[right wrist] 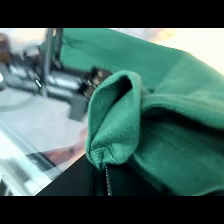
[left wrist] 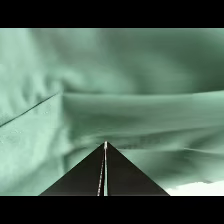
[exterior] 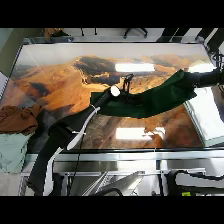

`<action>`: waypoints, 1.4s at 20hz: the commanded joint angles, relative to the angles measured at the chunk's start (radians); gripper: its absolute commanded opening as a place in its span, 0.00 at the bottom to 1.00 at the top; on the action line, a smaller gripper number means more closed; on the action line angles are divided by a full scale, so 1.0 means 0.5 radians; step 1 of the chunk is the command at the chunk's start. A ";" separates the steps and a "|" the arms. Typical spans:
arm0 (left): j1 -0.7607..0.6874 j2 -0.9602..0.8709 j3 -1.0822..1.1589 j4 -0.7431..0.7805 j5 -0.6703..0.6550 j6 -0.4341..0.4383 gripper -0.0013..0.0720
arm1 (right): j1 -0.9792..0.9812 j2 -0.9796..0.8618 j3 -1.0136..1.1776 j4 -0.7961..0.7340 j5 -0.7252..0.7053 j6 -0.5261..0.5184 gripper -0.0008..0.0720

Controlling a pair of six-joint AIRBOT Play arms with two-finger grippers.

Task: Fold the shirts.

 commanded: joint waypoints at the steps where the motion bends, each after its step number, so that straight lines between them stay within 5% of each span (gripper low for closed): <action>1: 0.264 0.174 0.210 -0.146 -0.672 0.137 0.03 | 0.187 -0.002 0.002 0.069 -0.102 0.030 0.04; 5: 0.753 0.748 -0.071 -0.675 -0.861 0.412 0.03 | 0.787 -0.078 0.002 0.069 -0.653 0.029 0.04; 10: 1.228 1.167 -0.077 -0.711 -1.141 0.496 0.03 | 1.736 -0.500 0.002 0.203 -1.872 -0.091 0.04; 11: 1.282 1.215 -0.078 -0.711 -1.177 0.523 0.03 | 1.913 -0.632 0.002 0.232 -2.229 -0.202 0.08; 12: 1.324 1.250 -0.078 -0.711 -1.209 0.545 0.03 | 2.077 -0.772 0.002 0.278 -2.563 -0.338 0.35; 13: 1.353 1.271 -0.078 -0.711 -1.230 0.552 0.03 | 2.206 -0.885 0.004 0.305 -2.801 -0.455 0.52; 14: 1.369 1.283 -0.078 -0.712 -1.244 0.552 0.03 | 2.285 -0.943 0.004 0.310 -2.886 -0.503 0.52; 17: 1.368 1.283 -0.086 -0.715 -1.277 0.566 0.03 | 2.304 -0.888 0.002 0.301 -2.706 -0.692 0.52; 20: 1.331 1.283 -0.171 -0.718 -1.276 0.587 0.03 | 2.068 -0.697 0.002 0.154 -2.369 -0.638 0.52; 23: 1.318 1.283 -0.300 -0.723 -1.274 0.586 0.03 | 1.620 -0.544 0.002 -0.169 -1.895 -0.099 0.54; 25: 1.318 1.283 -0.378 -0.733 -1.287 0.586 0.03 | 1.276 -0.509 0.002 -0.391 -1.518 0.298 0.87; 28: 1.318 1.283 -0.431 -0.735 -1.295 0.586 0.03 | 0.905 -0.542 -0.105 -0.456 -1.120 0.527 0.92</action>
